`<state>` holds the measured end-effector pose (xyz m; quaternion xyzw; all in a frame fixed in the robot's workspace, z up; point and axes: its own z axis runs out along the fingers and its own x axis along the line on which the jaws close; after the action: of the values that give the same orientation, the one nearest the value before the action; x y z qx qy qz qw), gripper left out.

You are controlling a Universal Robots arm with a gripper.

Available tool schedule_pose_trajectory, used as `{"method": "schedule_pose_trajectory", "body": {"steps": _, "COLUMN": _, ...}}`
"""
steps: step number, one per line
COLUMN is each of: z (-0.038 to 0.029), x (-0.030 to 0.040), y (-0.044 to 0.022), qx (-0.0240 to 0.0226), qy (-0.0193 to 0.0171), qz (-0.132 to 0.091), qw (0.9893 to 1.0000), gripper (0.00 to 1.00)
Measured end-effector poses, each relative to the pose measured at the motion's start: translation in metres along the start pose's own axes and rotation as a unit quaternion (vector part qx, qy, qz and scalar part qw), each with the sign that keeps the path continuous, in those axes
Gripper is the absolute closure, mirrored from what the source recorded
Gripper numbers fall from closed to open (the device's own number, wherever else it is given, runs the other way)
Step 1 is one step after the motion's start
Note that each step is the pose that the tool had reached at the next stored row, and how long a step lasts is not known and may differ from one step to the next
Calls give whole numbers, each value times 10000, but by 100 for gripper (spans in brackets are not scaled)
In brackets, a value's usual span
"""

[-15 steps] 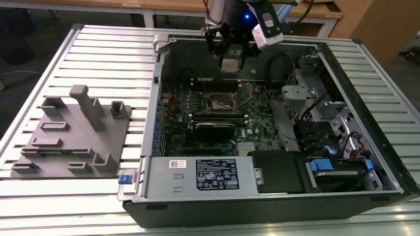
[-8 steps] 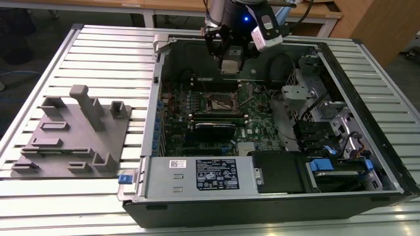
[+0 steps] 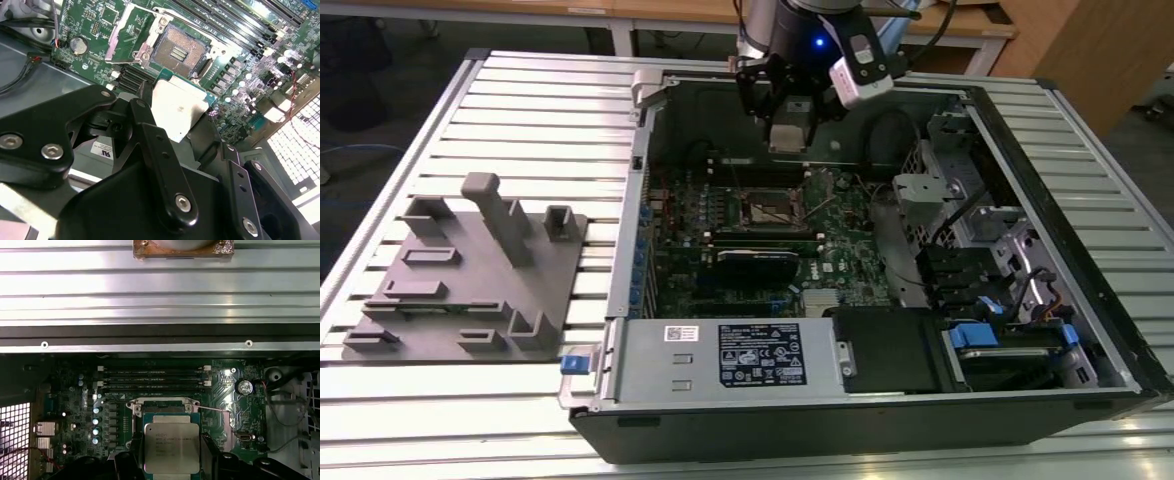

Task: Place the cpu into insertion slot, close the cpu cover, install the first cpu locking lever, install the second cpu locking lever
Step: 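Place the cpu into insertion slot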

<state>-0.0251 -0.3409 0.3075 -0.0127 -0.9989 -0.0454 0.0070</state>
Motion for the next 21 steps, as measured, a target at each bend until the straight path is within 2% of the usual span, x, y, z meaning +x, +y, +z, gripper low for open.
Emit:
{"method": "schedule_pose_trajectory", "body": {"steps": 13, "z": 63, "x": 8, "y": -6, "qx": 0, "qy": -1, "qz": 1, "qw": 10000, "gripper": 46}}
{"method": "schedule_pose_trajectory", "body": {"steps": 21, "z": 124, "x": 18, "y": -12, "qx": -1, "qy": -37, "qz": -17, "qw": 10000, "gripper": 46}}
